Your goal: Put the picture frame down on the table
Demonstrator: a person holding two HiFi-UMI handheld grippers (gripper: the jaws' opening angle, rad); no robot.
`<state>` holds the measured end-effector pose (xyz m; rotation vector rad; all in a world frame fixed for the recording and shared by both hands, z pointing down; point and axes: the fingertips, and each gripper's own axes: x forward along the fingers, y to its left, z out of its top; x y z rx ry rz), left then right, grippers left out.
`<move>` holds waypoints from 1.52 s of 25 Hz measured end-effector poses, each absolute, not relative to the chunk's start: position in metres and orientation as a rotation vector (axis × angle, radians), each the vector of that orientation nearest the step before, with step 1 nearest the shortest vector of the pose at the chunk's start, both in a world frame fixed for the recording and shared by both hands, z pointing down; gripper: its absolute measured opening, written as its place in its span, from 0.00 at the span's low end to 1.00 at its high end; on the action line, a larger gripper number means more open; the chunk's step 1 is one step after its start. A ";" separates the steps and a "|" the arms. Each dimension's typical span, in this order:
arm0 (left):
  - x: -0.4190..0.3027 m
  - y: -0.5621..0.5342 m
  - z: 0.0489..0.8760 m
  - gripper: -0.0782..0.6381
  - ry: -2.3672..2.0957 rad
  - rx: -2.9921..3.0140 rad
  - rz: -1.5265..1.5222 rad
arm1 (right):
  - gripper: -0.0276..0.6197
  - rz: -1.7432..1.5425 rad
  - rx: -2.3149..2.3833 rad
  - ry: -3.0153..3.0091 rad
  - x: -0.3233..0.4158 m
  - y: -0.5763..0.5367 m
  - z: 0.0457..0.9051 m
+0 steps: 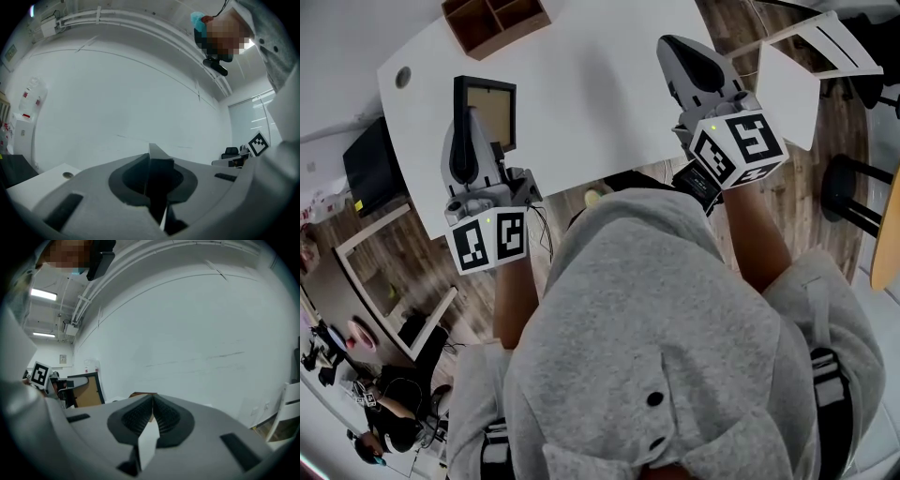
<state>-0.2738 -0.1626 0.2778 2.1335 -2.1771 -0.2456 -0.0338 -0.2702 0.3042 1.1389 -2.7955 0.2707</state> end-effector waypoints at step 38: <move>-0.276 -0.305 0.520 0.16 -1.965 2.210 1.717 | 0.09 0.318 1.189 -2.745 0.010 -0.309 0.336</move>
